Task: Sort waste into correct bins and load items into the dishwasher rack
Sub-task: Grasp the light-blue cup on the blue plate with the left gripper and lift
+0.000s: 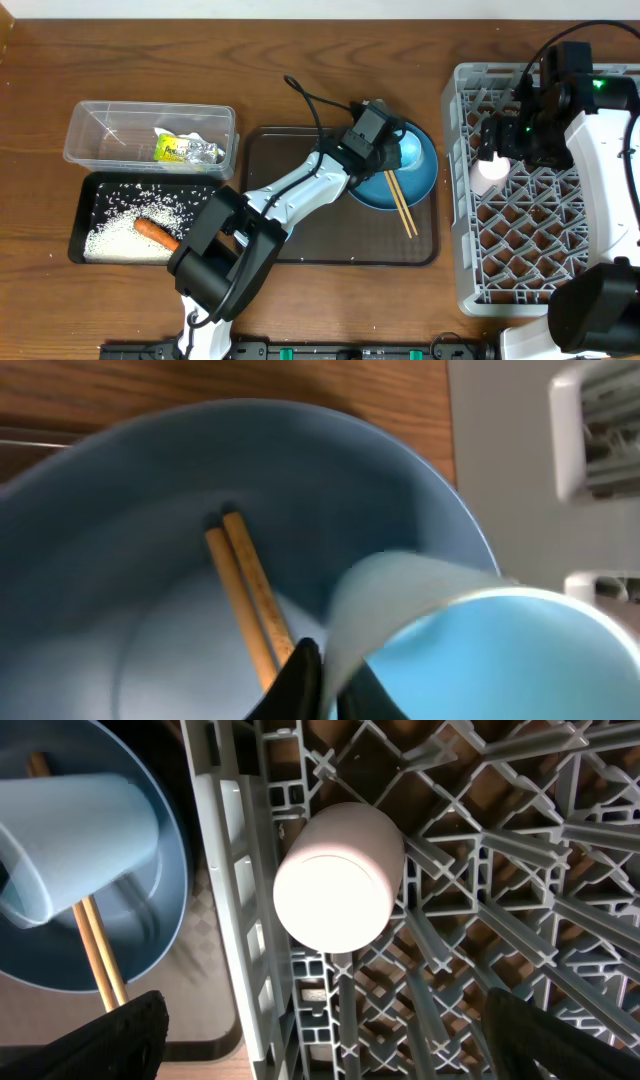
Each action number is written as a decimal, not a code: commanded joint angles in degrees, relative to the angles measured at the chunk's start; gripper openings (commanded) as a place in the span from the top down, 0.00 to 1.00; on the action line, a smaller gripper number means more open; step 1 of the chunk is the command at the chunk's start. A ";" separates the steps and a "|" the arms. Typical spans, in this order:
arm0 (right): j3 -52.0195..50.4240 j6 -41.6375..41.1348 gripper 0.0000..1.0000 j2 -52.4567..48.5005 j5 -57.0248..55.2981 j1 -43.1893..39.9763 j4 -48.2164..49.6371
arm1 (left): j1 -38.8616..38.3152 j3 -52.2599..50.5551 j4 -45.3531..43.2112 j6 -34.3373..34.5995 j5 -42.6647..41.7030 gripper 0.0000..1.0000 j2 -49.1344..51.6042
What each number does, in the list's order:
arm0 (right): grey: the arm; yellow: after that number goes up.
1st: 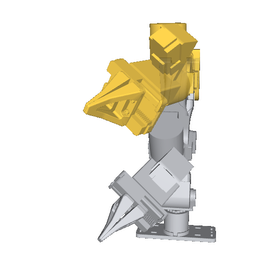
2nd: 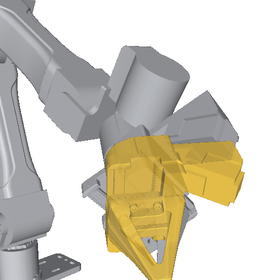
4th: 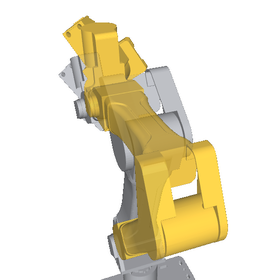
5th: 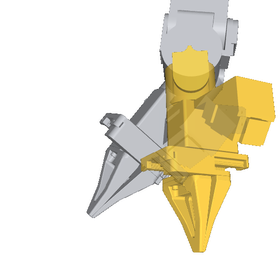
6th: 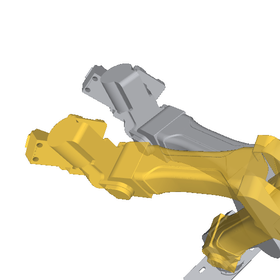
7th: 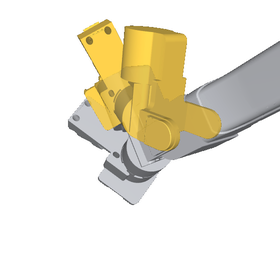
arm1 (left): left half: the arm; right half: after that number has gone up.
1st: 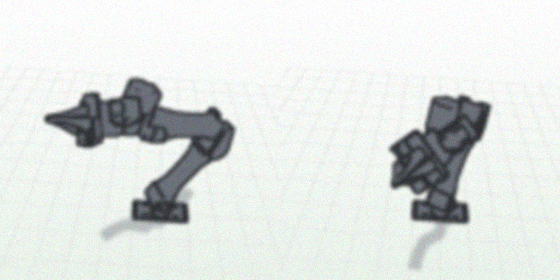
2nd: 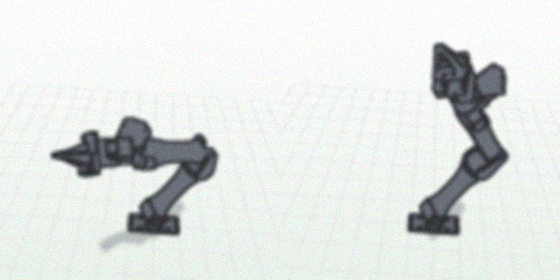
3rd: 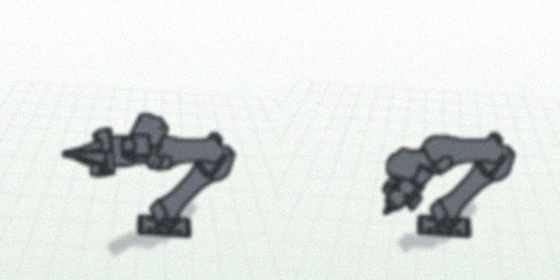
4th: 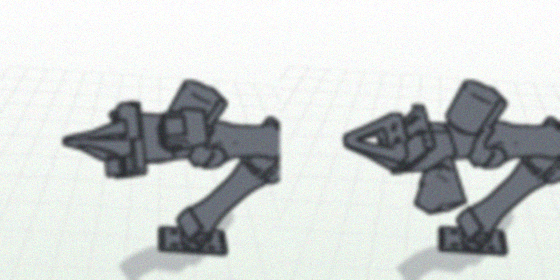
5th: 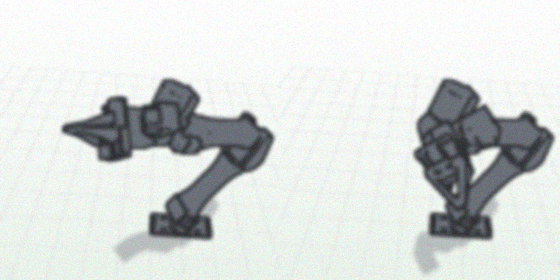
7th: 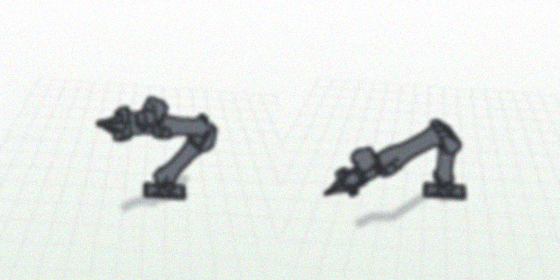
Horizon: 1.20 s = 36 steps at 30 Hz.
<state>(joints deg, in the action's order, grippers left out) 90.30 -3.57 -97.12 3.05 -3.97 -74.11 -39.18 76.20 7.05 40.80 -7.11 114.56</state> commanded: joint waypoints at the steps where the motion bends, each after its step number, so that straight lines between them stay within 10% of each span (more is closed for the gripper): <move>1: 0.74 0.68 0.01 0.04 0.20 -0.35 -0.04 | 1.38 0.04 -0.04 1.97 0.68 0.93 -1.86; 11: 0.74 0.68 0.01 0.04 0.20 -0.35 -0.04 | 4.70 0.04 7.32 1.88 -2.93 0.93 -14.32; 25: 0.74 0.68 0.01 0.02 0.20 -0.35 -0.04 | 19.23 0.02 15.04 -12.74 -55.71 0.94 -27.74; 36: 0.74 0.61 0.01 0.02 0.42 -0.35 1.70 | 22.08 0.02 15.43 -14.25 -69.88 0.94 -27.61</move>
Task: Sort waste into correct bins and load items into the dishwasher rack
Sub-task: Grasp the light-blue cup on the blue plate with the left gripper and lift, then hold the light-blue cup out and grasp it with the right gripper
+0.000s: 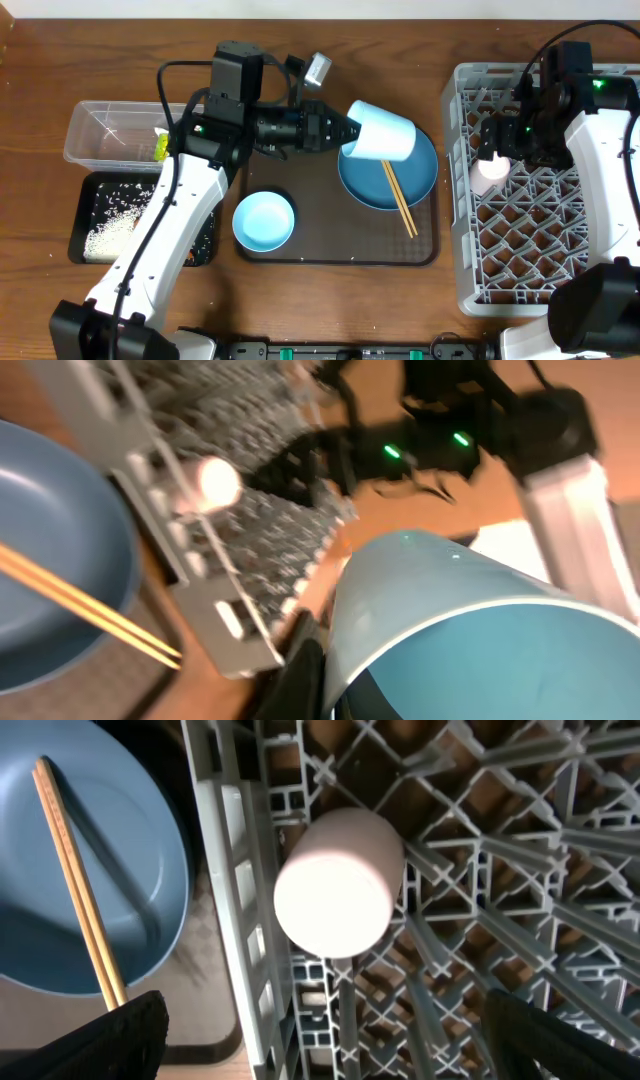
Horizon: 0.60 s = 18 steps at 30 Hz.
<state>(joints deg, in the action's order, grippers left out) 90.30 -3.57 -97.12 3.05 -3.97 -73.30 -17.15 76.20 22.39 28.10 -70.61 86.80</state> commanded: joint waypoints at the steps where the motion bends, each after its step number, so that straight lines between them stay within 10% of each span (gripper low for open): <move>1: 0.74 0.55 0.01 0.02 0.44 -0.35 1.36 | 0.04 0.02 0.07 -1.64 -6.34 0.94 0.15; 6: 0.79 -3.80 0.01 0.04 8.26 -0.35 -5.11 | 0.04 0.02 0.09 -2.19 -6.36 0.94 0.15; 11: 1.01 10.91 0.19 1.90 22.99 -0.66 -9.29 | 0.04 0.02 0.11 -2.16 -6.36 0.94 0.15; 18: 1.01 32.87 0.07 13.05 48.81 -5.86 -14.60 | 0.04 0.02 0.37 -2.14 -7.06 0.94 0.15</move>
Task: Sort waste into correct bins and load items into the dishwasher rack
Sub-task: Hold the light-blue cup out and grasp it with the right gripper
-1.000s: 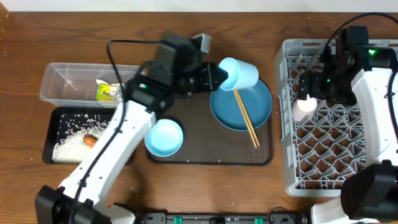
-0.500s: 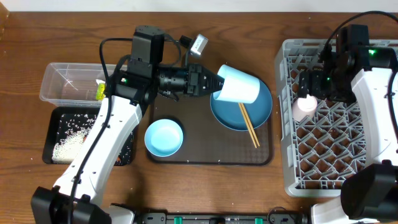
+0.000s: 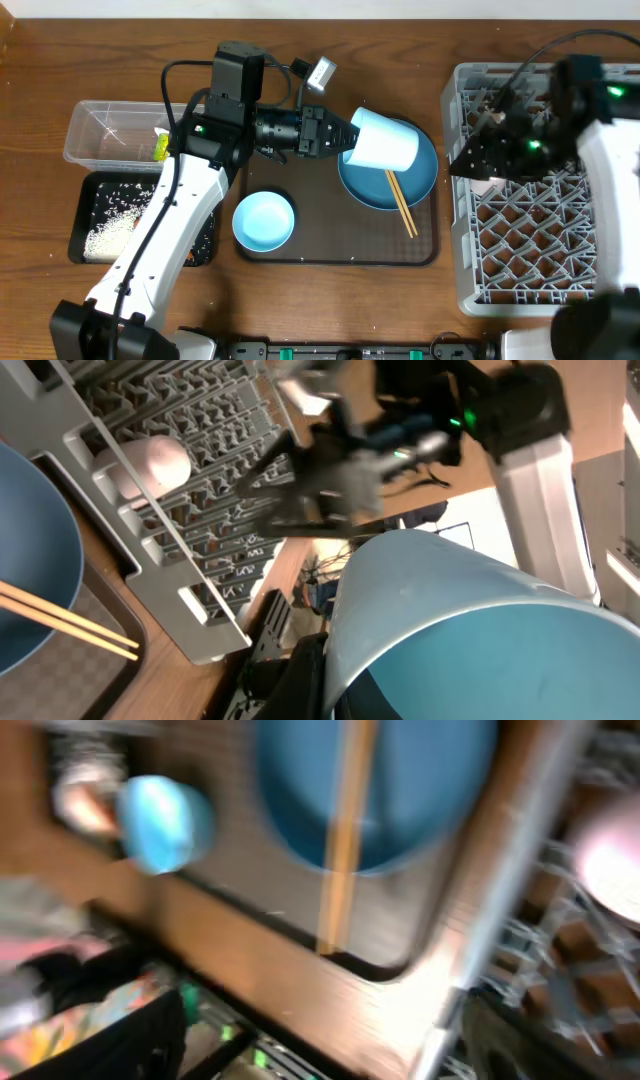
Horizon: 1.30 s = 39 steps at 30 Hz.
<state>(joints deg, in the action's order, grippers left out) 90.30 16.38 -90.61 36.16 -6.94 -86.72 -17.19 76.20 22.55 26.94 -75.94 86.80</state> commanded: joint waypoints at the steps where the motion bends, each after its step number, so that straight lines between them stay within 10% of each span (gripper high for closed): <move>1: 1.01 14.08 0.03 8.44 17.51 -3.74 -1.68 | 0.09 0.02 0.37 -0.98 -1.73 0.94 0.15; 32: -2.01 30.40 0.01 21.70 30.58 3.63 -4.11 | -8.31 0.04 -12.00 8.94 -8.28 0.94 -0.07; 39: -2.03 31.06 0.15 21.70 30.77 7.48 -2.84 | -8.31 0.04 -11.98 8.96 -9.11 0.94 -0.11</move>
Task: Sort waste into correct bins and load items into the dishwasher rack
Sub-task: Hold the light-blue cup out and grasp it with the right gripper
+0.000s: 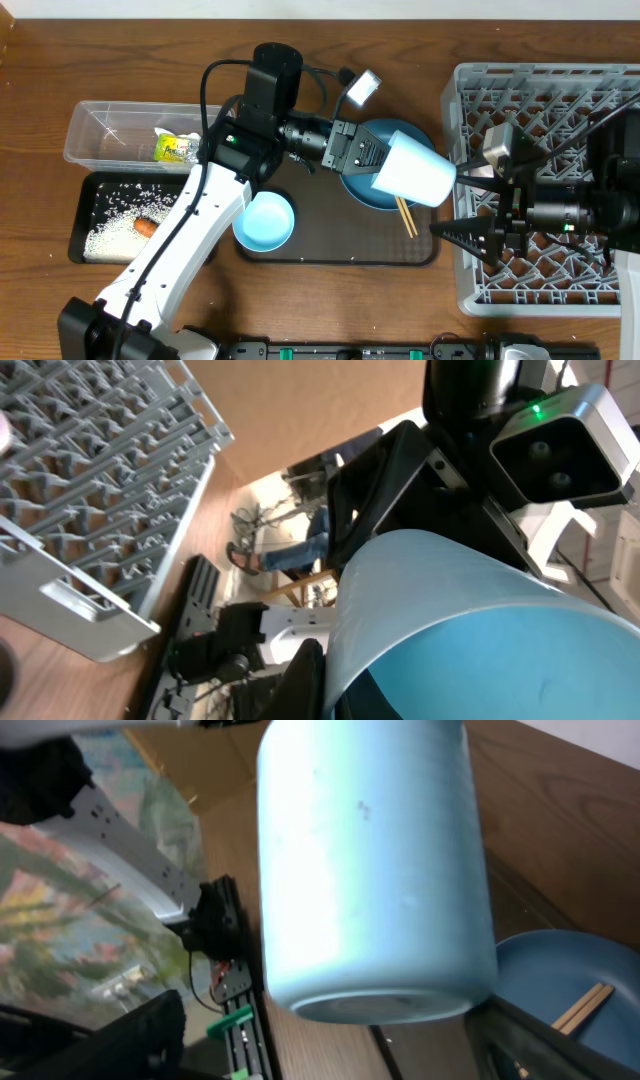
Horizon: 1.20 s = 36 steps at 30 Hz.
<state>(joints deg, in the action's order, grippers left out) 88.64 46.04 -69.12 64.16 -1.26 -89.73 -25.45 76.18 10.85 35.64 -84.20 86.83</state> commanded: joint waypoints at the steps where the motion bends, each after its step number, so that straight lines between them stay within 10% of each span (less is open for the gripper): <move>1: -0.37 1.40 0.16 0.22 2.80 2.03 0.31 | -0.17 0.07 -0.28 0.22 -1.16 0.94 -0.13; 27: -0.37 1.36 0.52 0.22 5.60 2.08 4.59 | -3.41 0.04 0.81 -0.02 -1.77 0.93 -0.13; 36: -0.37 0.72 0.60 0.22 5.51 2.08 6.84 | -5.66 0.04 9.92 -9.49 -1.57 0.93 -0.13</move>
<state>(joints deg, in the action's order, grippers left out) 87.90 46.37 -69.14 65.58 0.16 -84.82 -28.73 76.25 18.46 30.72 -85.60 86.83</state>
